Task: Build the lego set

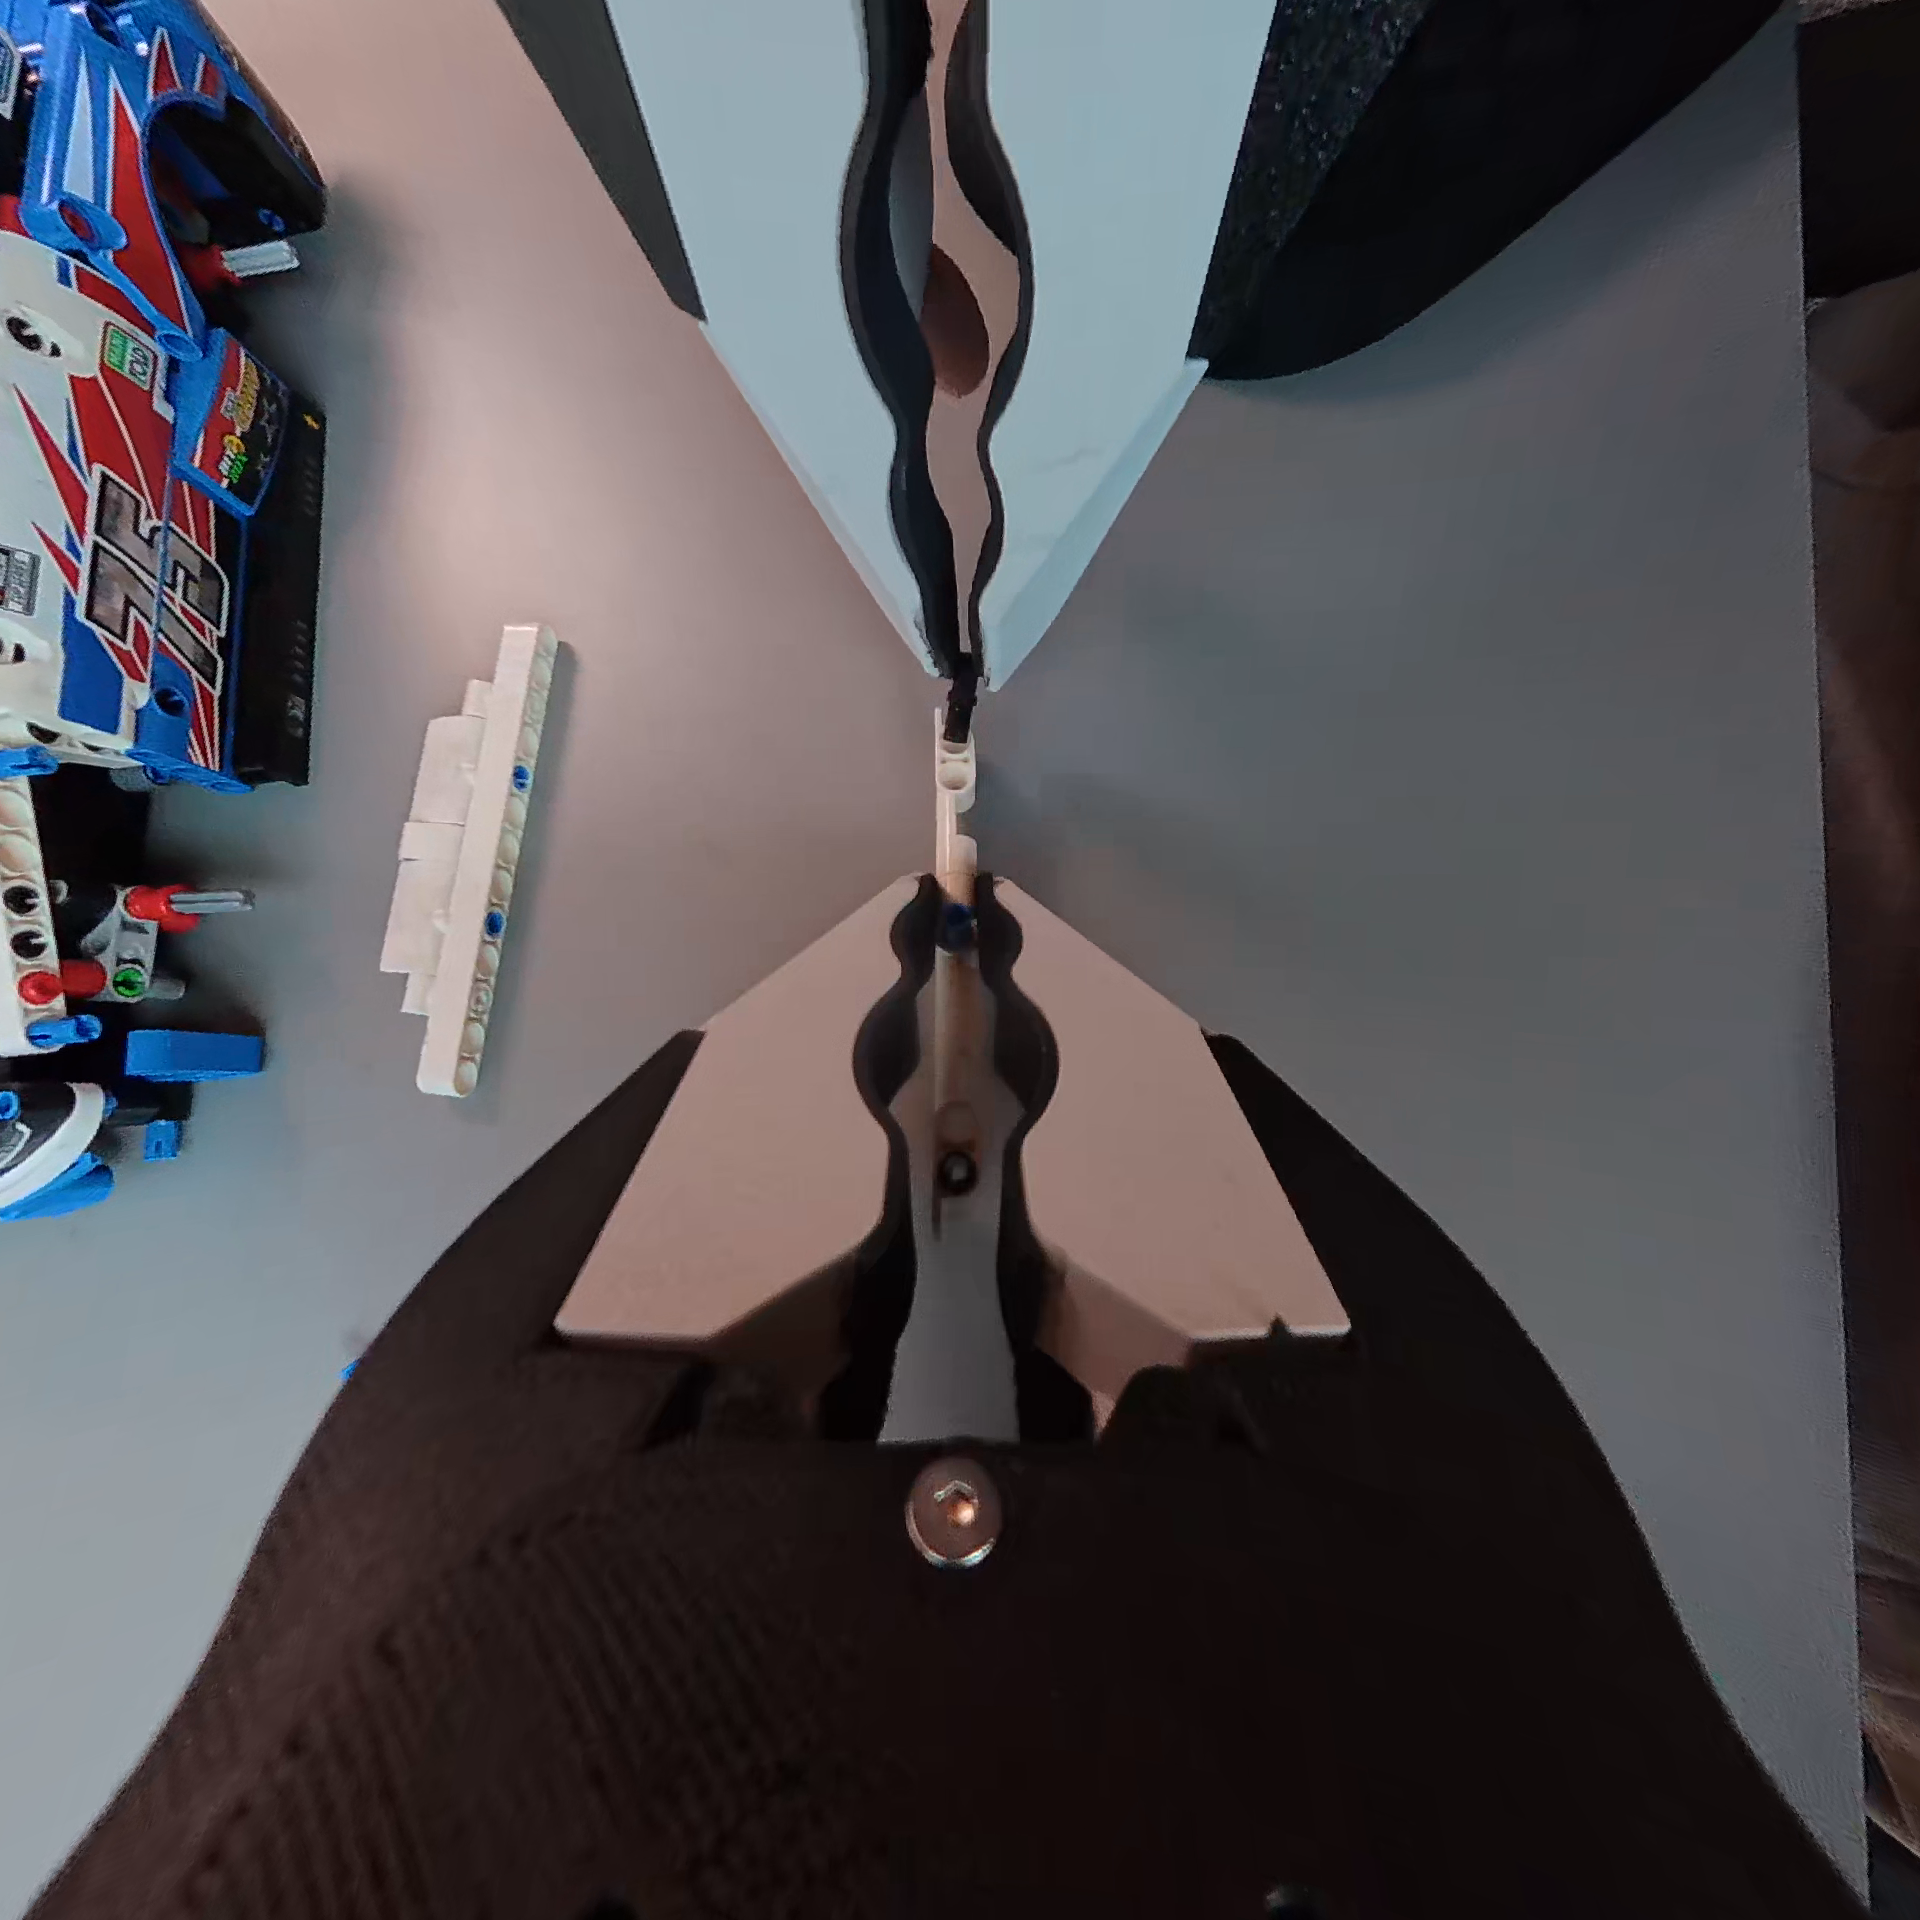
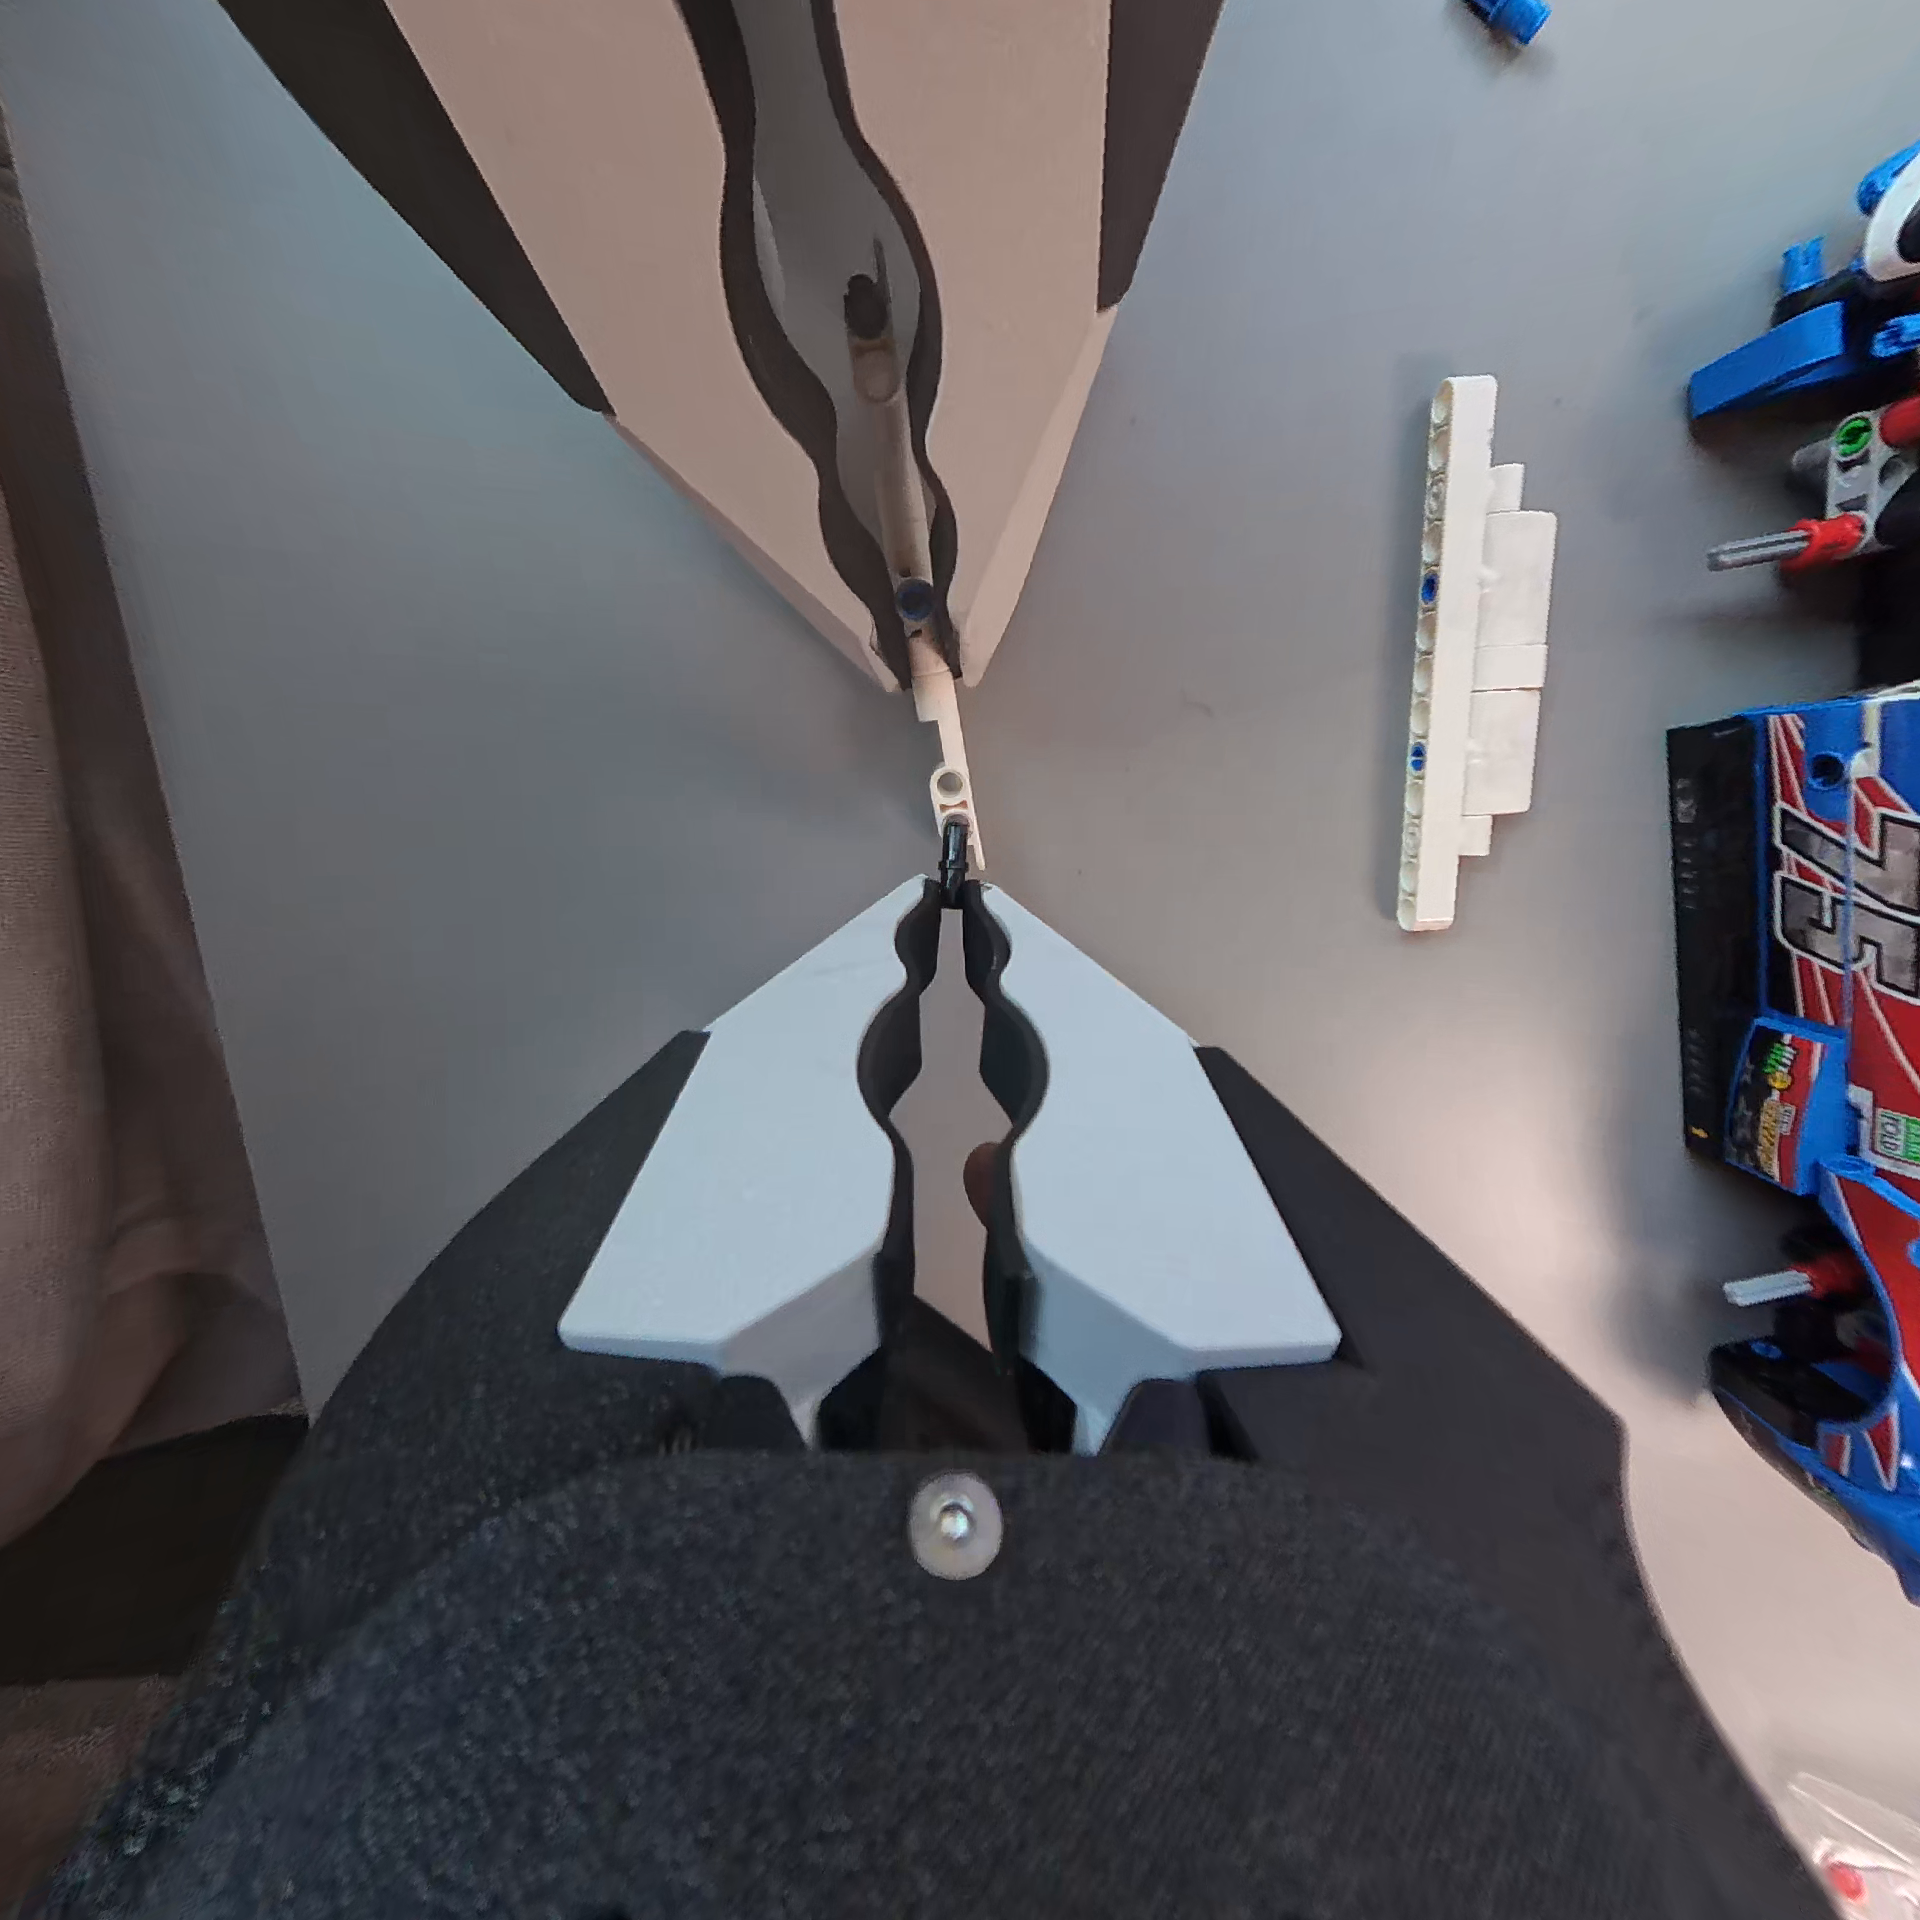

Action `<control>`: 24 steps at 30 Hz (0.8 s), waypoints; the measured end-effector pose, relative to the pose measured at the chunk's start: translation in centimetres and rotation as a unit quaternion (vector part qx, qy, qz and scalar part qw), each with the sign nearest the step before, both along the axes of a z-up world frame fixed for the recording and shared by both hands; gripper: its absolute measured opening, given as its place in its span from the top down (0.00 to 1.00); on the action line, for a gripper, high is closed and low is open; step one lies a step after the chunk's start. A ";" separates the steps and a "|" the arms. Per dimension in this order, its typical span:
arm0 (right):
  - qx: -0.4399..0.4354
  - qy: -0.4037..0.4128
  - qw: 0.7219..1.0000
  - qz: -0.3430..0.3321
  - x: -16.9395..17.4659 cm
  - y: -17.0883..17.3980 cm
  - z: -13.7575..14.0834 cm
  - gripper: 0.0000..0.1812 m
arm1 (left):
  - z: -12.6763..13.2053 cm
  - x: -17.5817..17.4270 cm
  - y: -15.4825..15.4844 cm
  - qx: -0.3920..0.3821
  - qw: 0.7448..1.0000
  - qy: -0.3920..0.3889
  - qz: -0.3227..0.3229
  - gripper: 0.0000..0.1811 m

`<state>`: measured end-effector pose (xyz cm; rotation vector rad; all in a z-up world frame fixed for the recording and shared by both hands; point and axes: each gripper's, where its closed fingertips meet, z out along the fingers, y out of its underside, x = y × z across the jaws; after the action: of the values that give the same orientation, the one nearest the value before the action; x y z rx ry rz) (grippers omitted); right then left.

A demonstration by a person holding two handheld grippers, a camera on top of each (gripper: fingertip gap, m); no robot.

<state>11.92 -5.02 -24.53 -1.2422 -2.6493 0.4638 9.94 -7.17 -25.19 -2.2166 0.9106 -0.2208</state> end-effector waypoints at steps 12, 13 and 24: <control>-0.013 -0.007 1.000 0.003 0.0 -0.2 -0.1 0.99 | -0.2 0.2 -0.1 0.001 1.000 0.006 -0.006 0.97; -0.018 -0.004 1.000 0.001 0.0 -0.3 -0.1 0.99 | -0.2 0.2 -0.1 0.000 1.000 0.004 -0.006 0.97; -0.055 0.046 0.997 0.000 -0.8 -0.6 0.6 0.99 | -0.3 0.1 0.0 -0.004 1.000 -0.003 -0.002 0.97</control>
<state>11.14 -5.64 -23.93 -1.2188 -2.5790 0.6583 10.08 -7.19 -25.46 -2.2206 0.9136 -0.2331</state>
